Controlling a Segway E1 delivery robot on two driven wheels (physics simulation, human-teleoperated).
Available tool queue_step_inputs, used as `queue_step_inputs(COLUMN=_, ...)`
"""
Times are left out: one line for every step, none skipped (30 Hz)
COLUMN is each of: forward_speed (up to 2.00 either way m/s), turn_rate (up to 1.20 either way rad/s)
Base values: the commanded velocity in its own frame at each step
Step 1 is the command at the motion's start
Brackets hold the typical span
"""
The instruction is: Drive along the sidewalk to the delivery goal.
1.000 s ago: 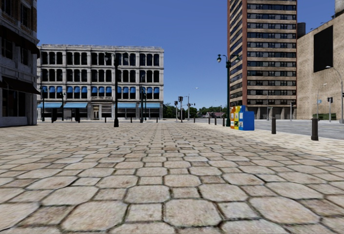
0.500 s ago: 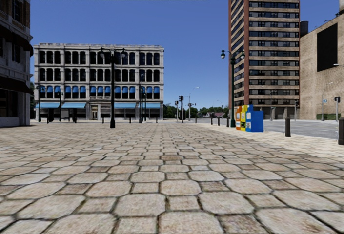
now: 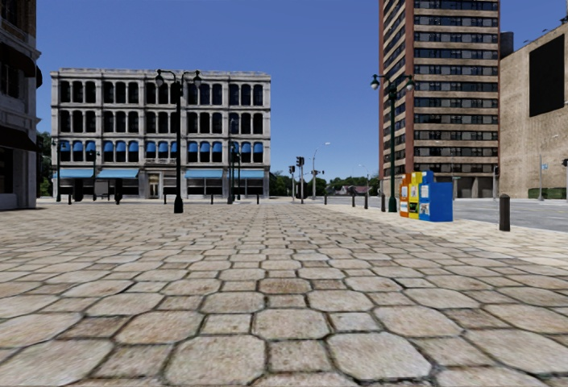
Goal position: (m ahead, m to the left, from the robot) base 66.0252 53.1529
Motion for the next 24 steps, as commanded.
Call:
queue_step_inputs(forward_speed=2.0, turn_rate=0.0)
queue_step_inputs(forward_speed=2.0, turn_rate=0.0)
queue_step_inputs(forward_speed=2.0, turn_rate=0.0)
queue_step_inputs(forward_speed=2.0, turn_rate=0.0)
queue_step_inputs(forward_speed=2.0, turn_rate=0.0)
queue_step_inputs(forward_speed=2.0, turn_rate=0.0)
queue_step_inputs(forward_speed=2.0, turn_rate=0.0)
queue_step_inputs(forward_speed=2.0, turn_rate=0.0)
queue_step_inputs(forward_speed=2.0, turn_rate=0.0)
queue_step_inputs(forward_speed=2.0, turn_rate=0.0)
queue_step_inputs(forward_speed=2.0, turn_rate=0.0)
queue_step_inputs(forward_speed=2.0, turn_rate=0.0)
queue_step_inputs(forward_speed=2.0, turn_rate=0.0)
queue_step_inputs(forward_speed=2.0, turn_rate=0.0)
queue_step_inputs(forward_speed=2.0, turn_rate=0.0)
queue_step_inputs(forward_speed=2.0, turn_rate=0.0)
queue_step_inputs(forward_speed=2.0, turn_rate=0.0)
queue_step_inputs(forward_speed=2.0, turn_rate=0.0)
queue_step_inputs(forward_speed=2.0, turn_rate=0.0)
queue_step_inputs(forward_speed=2.0, turn_rate=0.0)
queue_step_inputs(forward_speed=2.0, turn_rate=0.0)
queue_step_inputs(forward_speed=2.0, turn_rate=0.0)
queue_step_inputs(forward_speed=2.0, turn_rate=0.0)
queue_step_inputs(forward_speed=2.0, turn_rate=0.0)
